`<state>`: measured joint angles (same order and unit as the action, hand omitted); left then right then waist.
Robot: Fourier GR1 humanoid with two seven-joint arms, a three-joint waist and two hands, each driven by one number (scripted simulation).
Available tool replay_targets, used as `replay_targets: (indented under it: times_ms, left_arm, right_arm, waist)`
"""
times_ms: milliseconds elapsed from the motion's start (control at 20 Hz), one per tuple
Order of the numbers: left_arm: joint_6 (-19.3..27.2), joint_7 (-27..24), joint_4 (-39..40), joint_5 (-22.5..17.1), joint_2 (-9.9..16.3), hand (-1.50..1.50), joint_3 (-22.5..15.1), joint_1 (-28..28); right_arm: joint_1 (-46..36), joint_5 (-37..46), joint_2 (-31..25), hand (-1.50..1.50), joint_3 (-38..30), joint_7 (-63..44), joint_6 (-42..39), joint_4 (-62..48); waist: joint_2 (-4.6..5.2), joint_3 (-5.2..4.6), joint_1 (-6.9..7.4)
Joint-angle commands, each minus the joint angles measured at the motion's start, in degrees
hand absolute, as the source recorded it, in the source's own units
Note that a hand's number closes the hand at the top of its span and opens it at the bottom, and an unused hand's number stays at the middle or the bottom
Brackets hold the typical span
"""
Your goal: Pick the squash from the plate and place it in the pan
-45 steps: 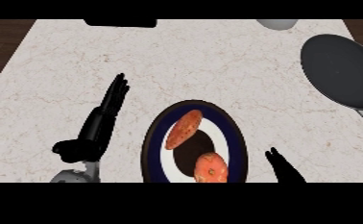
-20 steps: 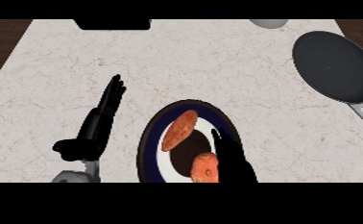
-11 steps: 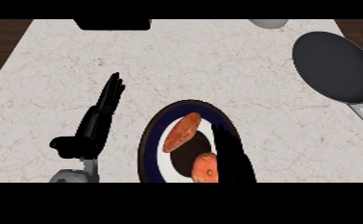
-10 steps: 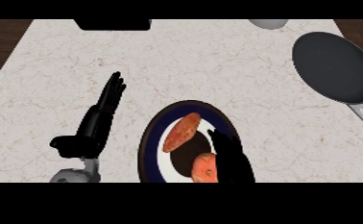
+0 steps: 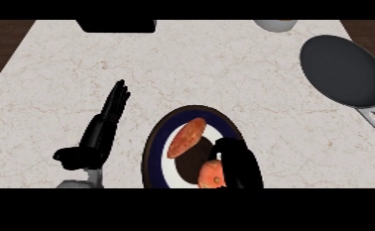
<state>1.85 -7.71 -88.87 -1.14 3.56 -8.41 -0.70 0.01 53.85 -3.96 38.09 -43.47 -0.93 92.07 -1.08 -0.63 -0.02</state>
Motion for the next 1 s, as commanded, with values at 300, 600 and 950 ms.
replay_targets:
  times_ms: [300, 600, 950]
  left_arm:
    - [-0.1, 0.5, -2.2, 0.9, 0.3, 0.00, 0.5, 1.4]
    - [0.0, 1.6, -0.9, 1.5, -1.2, 0.00, -0.7, -0.9]
    - [-1.3, 1.0, -2.6, 0.3, 0.6, 0.00, 1.1, 0.6]
  right_arm:
    - [3.1, 10.9, -2.6, 1.50, 0.2, 0.0, 8.6, 3.4]
    - [-17.5, 2.3, -4.2, 1.50, -17.5, 6.3, 0.5, -5.3]
    - [-24.8, 7.5, -8.6, 1.50, -23.2, 4.5, 4.6, -0.2]
  waist:
    - [0.90, 0.63, -0.02]
    - [1.25, 0.64, 0.80]
    - [0.86, 0.61, 0.11]
